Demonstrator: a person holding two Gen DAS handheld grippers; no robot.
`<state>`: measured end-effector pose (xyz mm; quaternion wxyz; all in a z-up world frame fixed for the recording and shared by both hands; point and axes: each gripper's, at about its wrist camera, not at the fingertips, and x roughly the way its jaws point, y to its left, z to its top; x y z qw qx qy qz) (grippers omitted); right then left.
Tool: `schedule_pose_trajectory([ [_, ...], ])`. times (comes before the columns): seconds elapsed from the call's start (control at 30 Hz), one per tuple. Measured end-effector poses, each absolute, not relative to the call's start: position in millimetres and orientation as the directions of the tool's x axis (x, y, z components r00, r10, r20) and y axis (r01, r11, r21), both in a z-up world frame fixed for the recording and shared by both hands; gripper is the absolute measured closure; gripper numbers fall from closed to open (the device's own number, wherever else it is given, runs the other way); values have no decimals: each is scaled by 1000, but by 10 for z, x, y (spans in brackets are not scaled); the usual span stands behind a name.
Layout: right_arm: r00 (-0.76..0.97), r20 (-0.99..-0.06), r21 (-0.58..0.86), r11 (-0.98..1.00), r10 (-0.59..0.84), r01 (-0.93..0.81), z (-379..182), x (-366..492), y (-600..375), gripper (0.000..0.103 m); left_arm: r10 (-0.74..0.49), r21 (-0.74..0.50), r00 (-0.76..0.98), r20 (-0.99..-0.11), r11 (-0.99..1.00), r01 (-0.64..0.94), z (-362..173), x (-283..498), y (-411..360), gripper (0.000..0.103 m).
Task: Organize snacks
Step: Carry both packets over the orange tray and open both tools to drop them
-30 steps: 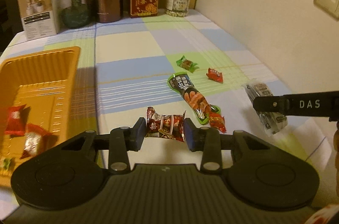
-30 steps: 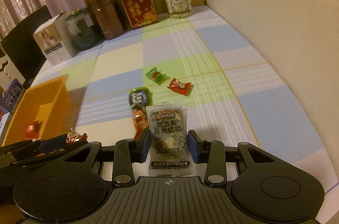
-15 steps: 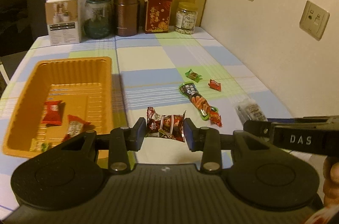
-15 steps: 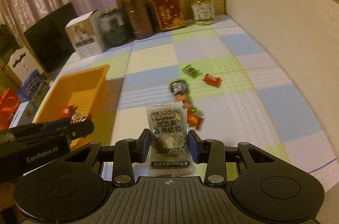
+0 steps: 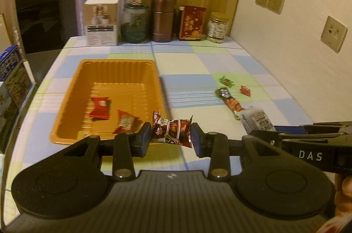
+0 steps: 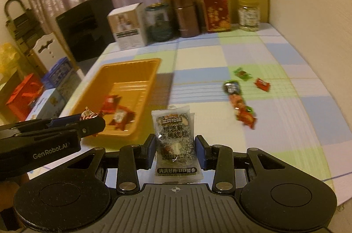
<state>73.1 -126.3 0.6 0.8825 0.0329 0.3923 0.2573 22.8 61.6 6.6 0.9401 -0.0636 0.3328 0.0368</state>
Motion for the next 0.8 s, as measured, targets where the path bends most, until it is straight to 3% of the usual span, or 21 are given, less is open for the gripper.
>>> schedule_pose_trajectory([
  [0.8,493,-679,250,802,544,-542,-31,785,-443,65,101,-105,747,-657,969,-223,1,71,1303,68],
])
